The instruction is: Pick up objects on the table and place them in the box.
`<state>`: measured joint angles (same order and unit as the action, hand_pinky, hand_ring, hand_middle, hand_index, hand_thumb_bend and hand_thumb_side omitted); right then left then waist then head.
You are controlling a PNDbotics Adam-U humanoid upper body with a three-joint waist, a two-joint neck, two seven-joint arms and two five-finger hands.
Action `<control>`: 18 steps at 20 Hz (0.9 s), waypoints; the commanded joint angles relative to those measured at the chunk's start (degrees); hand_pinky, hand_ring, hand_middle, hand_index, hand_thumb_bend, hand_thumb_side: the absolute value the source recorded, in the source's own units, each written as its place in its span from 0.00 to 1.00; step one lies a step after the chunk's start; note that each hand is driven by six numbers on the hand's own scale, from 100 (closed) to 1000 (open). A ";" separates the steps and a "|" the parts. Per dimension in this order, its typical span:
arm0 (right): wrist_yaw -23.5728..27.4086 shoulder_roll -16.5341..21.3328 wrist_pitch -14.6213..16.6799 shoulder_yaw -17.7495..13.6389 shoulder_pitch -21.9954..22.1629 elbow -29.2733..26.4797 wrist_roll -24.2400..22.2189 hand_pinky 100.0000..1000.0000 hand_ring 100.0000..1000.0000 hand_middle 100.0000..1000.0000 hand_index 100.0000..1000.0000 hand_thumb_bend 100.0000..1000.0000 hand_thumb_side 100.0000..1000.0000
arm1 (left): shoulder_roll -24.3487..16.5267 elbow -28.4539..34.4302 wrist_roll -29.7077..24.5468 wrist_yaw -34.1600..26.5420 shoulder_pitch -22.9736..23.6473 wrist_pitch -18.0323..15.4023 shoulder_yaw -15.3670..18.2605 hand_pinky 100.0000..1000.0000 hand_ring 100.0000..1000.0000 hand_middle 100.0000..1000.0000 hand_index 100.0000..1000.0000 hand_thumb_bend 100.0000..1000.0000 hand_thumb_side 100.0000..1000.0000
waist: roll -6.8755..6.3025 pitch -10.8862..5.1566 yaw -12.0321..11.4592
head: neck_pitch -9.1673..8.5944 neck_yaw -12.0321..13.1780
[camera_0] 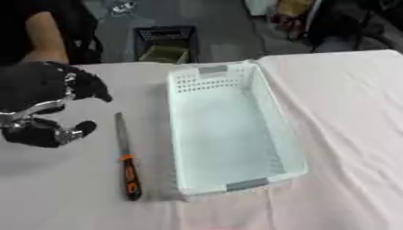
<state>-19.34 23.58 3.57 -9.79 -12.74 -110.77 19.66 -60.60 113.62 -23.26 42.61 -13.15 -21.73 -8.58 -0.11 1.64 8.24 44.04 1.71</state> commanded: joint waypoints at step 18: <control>0.66 2.13 0.62 0.35 -0.09 0.15 -0.74 0.22 0.35 0.41 0.64 0.00 0.66 | -3.61 0.77 8.76 14.80 -8.50 -11.46 -8.26 0.63 0.73 0.70 0.79 0.65 0.32 | -0.57 -0.93 0.15 | 0.07 -0.27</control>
<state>-18.95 24.11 4.08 -9.40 -12.70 -110.25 19.11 -63.53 113.91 -15.33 57.19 -20.59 -33.03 -16.95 -0.64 1.27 8.43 44.05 1.71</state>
